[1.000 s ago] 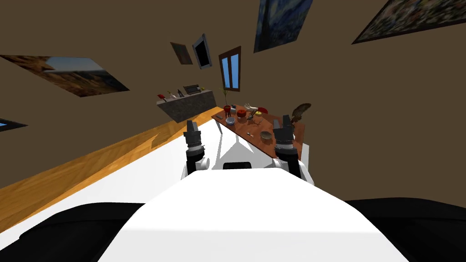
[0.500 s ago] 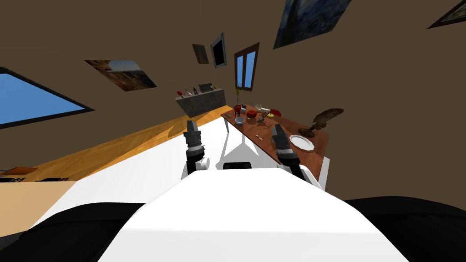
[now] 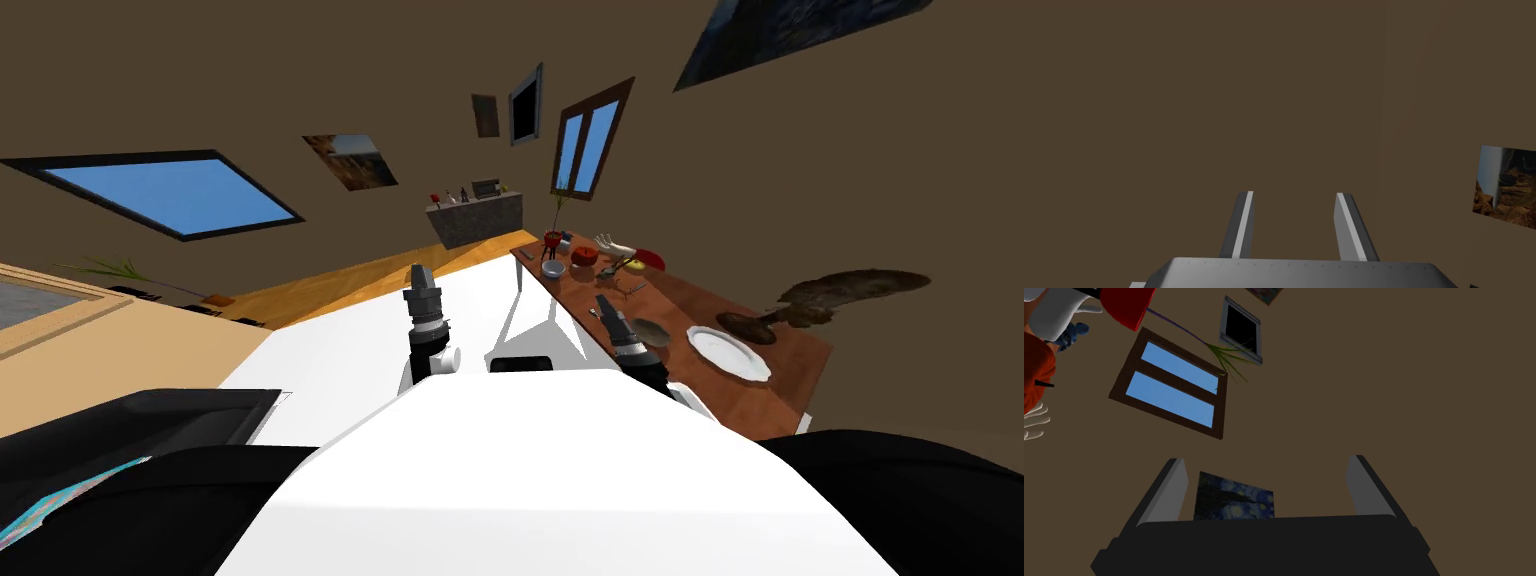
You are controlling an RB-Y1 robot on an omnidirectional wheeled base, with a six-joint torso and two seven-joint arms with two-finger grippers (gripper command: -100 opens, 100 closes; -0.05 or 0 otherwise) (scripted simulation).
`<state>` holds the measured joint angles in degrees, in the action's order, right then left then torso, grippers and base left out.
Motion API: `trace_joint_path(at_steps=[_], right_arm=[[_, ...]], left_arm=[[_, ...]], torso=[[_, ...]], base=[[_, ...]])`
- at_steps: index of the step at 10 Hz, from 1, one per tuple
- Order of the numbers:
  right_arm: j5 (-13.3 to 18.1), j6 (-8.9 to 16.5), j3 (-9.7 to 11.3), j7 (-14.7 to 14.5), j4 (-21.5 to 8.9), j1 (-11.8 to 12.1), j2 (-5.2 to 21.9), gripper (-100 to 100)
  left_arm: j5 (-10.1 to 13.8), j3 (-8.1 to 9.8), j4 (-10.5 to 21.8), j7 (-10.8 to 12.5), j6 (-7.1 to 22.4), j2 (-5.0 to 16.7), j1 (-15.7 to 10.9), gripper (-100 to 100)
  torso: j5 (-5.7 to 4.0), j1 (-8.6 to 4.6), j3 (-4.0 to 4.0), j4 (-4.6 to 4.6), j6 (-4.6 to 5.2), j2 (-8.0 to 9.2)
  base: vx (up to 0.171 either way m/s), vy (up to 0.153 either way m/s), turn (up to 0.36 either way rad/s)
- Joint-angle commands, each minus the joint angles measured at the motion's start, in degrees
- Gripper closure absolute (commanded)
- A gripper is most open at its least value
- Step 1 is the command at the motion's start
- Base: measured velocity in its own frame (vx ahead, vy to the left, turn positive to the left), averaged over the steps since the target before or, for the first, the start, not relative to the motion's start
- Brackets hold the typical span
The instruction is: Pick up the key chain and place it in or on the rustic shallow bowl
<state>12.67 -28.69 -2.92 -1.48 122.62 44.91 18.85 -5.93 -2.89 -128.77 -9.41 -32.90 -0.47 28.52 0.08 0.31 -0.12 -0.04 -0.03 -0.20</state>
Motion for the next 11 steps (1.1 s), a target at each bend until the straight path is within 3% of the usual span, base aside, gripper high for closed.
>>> trace_joint_path(at_steps=[1,5,8,9,11], right_arm=[[1.07,0.12,-0.03,-0.79,-2.16,2.86,1.58,-100],[3.25,1.96,0.77,-2.13,-6.01,7.70,4.85,-100],[5.55,4.93,2.71,-3.52,-10.44,12.09,8.56,-100],[5.55,4.93,2.71,-3.52,-10.44,12.09,8.56,-100],[7.12,7.52,4.70,-4.47,-13.66,14.72,11.19,-100]], left_arm=[[0.00,0.00,0.00,0.00,0.00,0.00,0.00,0],[0.00,0.01,0.00,0.00,0.00,0.01,0.01,0],[0.00,0.01,0.00,0.00,0.00,0.01,0.01,0],[0.00,0.01,0.00,0.00,0.00,0.01,0.02,0],[0.00,0.01,0.00,0.00,0.00,0.01,0.01,0]], torso=[[0.00,0.00,0.00,0.00,0.00,0.00],[-0.04,-0.16,0.05,0.02,0.05,0.08],[-0.04,-0.17,-0.05,-0.02,0.06,-0.08],[-0.04,-0.19,-0.09,-0.03,0.04,-0.16],[-0.04,-0.16,0.01,0.00,0.06,0.03]], base=[[0.081,0.064,0.464],[0.075,0.035,0.301],[0.113,0.021,0.380],[0.088,0.002,0.119],[0.078,0.001,0.278]])
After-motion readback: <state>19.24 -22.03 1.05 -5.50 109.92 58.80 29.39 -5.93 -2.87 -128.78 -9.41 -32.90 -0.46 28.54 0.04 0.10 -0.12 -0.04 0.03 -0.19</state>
